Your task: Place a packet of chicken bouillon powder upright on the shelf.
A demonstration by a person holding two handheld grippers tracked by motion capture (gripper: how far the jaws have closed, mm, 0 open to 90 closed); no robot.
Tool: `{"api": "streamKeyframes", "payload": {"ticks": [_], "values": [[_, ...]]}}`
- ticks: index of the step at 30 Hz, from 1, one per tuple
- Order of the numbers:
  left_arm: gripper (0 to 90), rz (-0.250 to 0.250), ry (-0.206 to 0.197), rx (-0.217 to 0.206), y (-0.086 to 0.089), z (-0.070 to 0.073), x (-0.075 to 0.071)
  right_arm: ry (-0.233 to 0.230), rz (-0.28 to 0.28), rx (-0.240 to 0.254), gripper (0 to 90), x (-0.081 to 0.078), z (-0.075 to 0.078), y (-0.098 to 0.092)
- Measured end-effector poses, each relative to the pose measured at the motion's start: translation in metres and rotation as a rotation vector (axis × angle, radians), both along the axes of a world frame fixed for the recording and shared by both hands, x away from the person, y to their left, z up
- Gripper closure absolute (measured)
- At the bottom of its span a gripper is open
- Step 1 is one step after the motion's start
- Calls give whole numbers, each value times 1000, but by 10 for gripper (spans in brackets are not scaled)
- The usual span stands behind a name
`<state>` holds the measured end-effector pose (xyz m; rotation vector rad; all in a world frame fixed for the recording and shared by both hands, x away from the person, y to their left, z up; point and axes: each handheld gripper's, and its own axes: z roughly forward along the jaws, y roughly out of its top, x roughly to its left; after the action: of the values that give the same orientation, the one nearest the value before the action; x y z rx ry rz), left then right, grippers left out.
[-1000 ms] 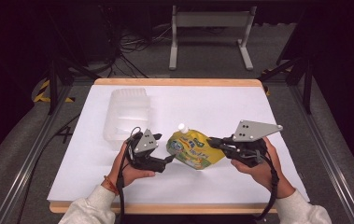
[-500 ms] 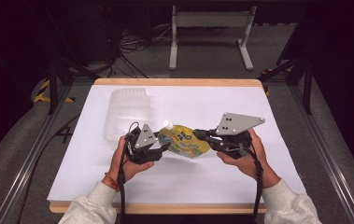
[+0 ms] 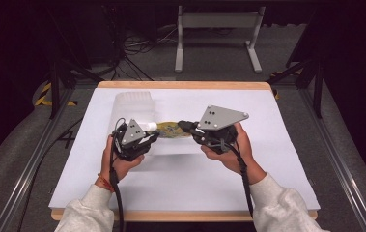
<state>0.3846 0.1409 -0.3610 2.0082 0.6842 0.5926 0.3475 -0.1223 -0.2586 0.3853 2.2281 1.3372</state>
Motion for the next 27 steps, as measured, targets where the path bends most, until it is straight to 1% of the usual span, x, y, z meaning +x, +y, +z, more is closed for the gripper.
{"api": "streamKeyframes", "payload": {"ticks": [3,5,6,7,11,12,14,15,16,18,20,23,25,27], "values": [[760,31,-11,-14,13,5,4,-14,8,6,900,5,3,13],[760,50,-17,-16,21,7,8,-20,13,13,900,8,4,21],[756,50,-17,-16,21,7,8,-23,15,16,900,10,4,25],[753,64,-11,-36,29,9,13,-30,15,17,900,11,4,29],[751,91,-17,-33,41,12,20,-36,18,29,900,20,4,43],[751,99,-20,-39,43,12,22,-35,20,32,900,23,4,46],[751,105,-10,-42,50,13,25,-35,22,37,900,28,4,52],[751,113,-4,-51,54,13,27,-32,22,41,900,30,4,55],[750,113,-4,-51,54,13,27,-32,22,41,900,30,4,55],[750,127,-3,-60,63,12,31,-31,23,44,900,36,3,63],[752,141,2,-60,68,10,35,-24,27,51,900,41,0,70],[756,170,-6,-62,76,7,42,-25,29,53,900,50,-4,81],[759,175,2,-61,79,5,45,-16,27,59,900,55,-6,85],[761,184,8,-60,83,2,49,-13,23,53,900,61,-7,90]]}}
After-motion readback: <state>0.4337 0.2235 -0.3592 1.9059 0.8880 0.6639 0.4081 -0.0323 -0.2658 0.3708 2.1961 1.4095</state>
